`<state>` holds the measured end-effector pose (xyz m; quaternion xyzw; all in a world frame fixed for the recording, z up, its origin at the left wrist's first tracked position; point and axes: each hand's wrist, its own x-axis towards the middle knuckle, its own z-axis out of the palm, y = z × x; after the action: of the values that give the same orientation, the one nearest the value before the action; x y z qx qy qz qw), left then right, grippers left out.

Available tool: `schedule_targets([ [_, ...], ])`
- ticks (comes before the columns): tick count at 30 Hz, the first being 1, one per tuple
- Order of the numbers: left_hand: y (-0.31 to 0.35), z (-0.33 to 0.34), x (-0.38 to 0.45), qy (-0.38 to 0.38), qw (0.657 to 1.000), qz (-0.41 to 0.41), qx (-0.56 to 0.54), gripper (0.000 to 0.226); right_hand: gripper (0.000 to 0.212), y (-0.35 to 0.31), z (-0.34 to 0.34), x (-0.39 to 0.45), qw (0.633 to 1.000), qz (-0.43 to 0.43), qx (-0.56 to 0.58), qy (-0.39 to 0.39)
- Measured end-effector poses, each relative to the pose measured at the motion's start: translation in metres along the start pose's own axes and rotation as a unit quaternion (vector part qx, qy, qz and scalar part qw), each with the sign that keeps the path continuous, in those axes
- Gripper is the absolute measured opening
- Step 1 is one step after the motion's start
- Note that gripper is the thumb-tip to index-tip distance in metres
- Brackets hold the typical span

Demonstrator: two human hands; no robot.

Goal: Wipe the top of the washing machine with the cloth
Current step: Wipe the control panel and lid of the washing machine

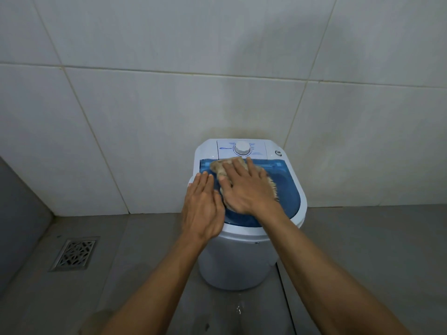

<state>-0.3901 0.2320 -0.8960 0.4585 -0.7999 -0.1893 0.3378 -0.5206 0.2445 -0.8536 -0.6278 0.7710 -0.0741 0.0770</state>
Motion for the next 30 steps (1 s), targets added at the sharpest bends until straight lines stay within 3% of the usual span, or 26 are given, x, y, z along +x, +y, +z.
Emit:
schedule_targets([
  [2,-0.002,-0.001,-0.003,0.039,0.993,-0.016,-0.109,0.058,0.061,-0.011,0.002,-0.007,0.999,-0.032,-0.001,-0.011],
  [4,-0.005,-0.006,-0.002,0.088,0.947,-0.103,-0.291,0.055,0.059,-0.018,0.001,-0.021,0.997,-0.073,-0.008,-0.024],
  [7,-0.007,-0.019,0.006,0.142,0.776,-0.260,-0.556,0.049,0.057,-0.026,0.003,-0.050,0.991,-0.130,-0.015,-0.040],
  [8,-0.006,-0.022,0.008,0.146,0.734,-0.277,-0.602,0.050,0.057,-0.029,0.005,-0.061,0.988,-0.147,-0.020,-0.037],
  [9,-0.005,-0.025,0.008,0.141,0.719,-0.278,-0.622,0.054,0.058,-0.033,0.008,-0.072,0.986,-0.162,-0.026,-0.033],
  [13,-0.002,-0.031,0.007,0.105,0.711,-0.264,-0.644,0.067,0.059,-0.040,0.015,-0.082,0.983,-0.172,-0.055,-0.021],
  [17,-0.001,-0.034,0.007,0.102,0.681,-0.261,-0.677,0.070,0.057,-0.047,0.013,-0.048,0.985,-0.165,-0.042,-0.019],
  [21,0.001,-0.038,0.009,0.099,0.668,-0.240,-0.697,0.056,0.058,-0.055,0.011,0.001,0.987,-0.149,-0.039,-0.040],
  [26,-0.005,-0.038,0.010,0.096,0.677,-0.265,-0.680,0.073,0.059,-0.054,0.004,0.064,0.990,-0.124,-0.044,-0.046],
  [30,-0.006,-0.036,0.014,0.078,0.689,-0.268,-0.669,0.073,0.056,-0.056,0.000,0.070,0.989,-0.130,-0.049,-0.056],
])
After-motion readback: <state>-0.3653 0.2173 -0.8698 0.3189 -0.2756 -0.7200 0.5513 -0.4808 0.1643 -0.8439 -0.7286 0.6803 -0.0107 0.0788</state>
